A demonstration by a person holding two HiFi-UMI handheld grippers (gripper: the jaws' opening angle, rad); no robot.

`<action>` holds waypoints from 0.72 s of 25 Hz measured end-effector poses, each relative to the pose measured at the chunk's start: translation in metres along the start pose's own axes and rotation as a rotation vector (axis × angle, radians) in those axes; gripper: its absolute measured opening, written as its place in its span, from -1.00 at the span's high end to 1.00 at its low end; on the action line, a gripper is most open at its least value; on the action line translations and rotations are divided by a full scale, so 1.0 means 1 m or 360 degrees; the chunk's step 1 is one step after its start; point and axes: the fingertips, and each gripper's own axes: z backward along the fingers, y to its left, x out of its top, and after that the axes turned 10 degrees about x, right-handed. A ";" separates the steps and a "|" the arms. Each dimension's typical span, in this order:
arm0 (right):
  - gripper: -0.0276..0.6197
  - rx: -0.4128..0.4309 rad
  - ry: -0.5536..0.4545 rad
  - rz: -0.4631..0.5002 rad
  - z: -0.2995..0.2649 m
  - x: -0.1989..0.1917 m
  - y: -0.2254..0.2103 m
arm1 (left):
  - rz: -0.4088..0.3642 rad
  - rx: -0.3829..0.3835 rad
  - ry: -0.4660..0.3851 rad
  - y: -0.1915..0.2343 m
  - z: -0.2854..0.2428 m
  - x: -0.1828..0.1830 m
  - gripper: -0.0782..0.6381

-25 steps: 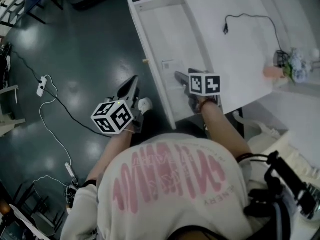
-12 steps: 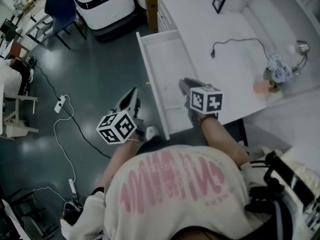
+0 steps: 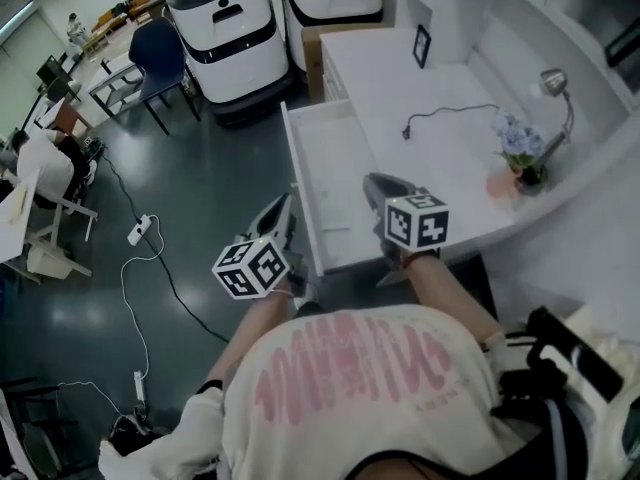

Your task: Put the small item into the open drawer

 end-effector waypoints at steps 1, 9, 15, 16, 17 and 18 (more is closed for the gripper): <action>0.77 -0.0002 0.0004 0.0010 0.009 -0.003 0.001 | 0.0003 0.0001 -0.0005 -0.005 0.006 -0.004 0.70; 0.80 0.0005 0.0031 0.0015 0.055 -0.029 0.007 | -0.0018 0.0023 -0.0005 -0.035 0.044 -0.033 0.70; 0.80 0.0025 0.0026 0.0028 0.072 -0.036 0.015 | -0.0023 0.0043 -0.0029 -0.046 0.063 -0.039 0.70; 0.80 0.0027 0.0029 0.0036 0.074 -0.037 0.016 | -0.0025 0.0043 -0.0033 -0.047 0.065 -0.040 0.70; 0.80 0.0032 0.0030 0.0043 0.076 -0.038 0.018 | -0.0028 0.0043 -0.0038 -0.049 0.068 -0.041 0.70; 0.80 0.0037 0.0034 0.0044 0.078 -0.040 0.019 | -0.0031 0.0045 -0.0041 -0.050 0.070 -0.041 0.70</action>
